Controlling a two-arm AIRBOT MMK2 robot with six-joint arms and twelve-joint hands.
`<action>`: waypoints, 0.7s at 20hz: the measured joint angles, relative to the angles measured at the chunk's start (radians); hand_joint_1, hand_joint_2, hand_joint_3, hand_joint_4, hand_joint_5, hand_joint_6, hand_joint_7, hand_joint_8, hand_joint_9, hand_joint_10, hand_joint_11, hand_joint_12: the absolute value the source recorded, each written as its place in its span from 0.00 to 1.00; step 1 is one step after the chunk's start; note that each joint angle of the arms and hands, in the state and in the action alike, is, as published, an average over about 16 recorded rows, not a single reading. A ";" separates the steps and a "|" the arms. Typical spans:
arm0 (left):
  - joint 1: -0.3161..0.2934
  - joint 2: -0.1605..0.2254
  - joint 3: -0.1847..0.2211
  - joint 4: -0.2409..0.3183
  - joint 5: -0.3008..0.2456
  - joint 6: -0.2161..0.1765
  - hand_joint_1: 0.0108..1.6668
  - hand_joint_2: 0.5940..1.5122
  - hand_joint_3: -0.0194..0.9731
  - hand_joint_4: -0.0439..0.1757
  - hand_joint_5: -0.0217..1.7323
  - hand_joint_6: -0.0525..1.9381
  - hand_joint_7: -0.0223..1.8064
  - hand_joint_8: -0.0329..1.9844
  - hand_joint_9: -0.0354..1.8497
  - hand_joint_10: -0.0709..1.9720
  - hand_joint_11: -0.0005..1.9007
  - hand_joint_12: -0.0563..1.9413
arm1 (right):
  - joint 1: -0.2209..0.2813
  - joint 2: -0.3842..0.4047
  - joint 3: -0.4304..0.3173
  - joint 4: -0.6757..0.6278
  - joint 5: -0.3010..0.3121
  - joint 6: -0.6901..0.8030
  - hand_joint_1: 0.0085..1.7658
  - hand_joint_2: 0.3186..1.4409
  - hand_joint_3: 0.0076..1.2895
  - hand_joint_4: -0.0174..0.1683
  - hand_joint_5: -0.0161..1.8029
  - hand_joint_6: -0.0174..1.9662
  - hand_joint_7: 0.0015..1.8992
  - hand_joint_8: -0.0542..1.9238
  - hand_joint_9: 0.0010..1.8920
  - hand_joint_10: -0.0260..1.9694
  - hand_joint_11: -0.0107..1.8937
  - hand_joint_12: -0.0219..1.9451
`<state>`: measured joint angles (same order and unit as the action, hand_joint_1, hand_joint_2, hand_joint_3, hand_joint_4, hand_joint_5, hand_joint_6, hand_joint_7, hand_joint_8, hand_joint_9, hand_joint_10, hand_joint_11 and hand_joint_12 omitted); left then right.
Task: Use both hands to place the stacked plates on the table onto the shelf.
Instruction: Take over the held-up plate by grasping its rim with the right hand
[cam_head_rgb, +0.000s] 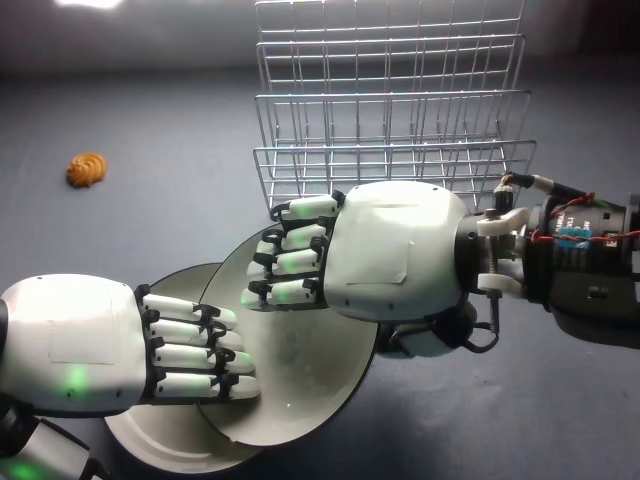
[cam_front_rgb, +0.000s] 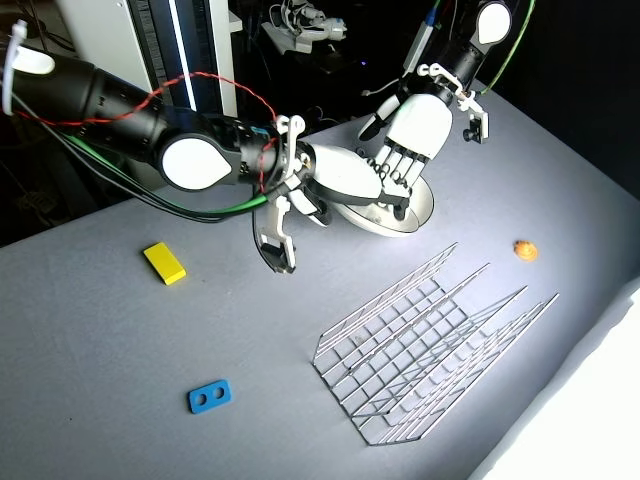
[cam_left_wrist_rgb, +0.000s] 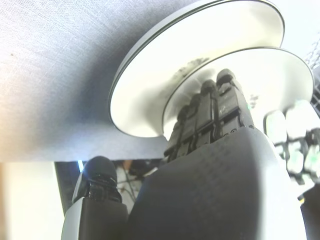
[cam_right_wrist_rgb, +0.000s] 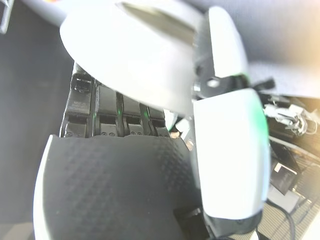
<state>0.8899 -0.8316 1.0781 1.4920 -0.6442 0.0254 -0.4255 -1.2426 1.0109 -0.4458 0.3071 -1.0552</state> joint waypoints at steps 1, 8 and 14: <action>0.000 0.000 0.001 -0.001 0.000 0.000 0.01 0.65 0.04 0.16 0.01 0.01 0.01 0.01 0.03 0.04 0.01 0.03 | 0.000 -0.009 0.007 0.000 -0.002 -0.004 0.65 0.64 0.01 0.12 0.16 0.02 0.15 0.03 0.16 0.04 0.04 0.56; -0.005 0.002 0.009 -0.022 -0.001 0.000 0.01 0.65 0.04 0.18 0.01 0.01 0.02 0.01 0.03 0.04 0.01 0.03 | 0.000 -0.048 0.031 -0.004 0.010 -0.023 0.64 0.63 0.01 0.10 0.31 0.07 0.32 0.07 0.33 0.10 0.18 0.67; -0.032 0.018 0.021 -0.048 -0.002 -0.001 0.01 0.66 0.04 0.20 0.02 0.02 0.03 0.02 0.03 0.04 0.01 0.03 | -0.005 -0.061 0.034 -0.006 0.043 -0.034 0.66 0.61 0.00 0.08 0.40 0.21 0.41 0.22 0.43 0.29 0.35 0.67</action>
<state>0.8580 -0.8136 1.0991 1.4441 -0.6461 0.0249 -0.4306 -1.3032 1.0444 -0.4521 0.3499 -1.0888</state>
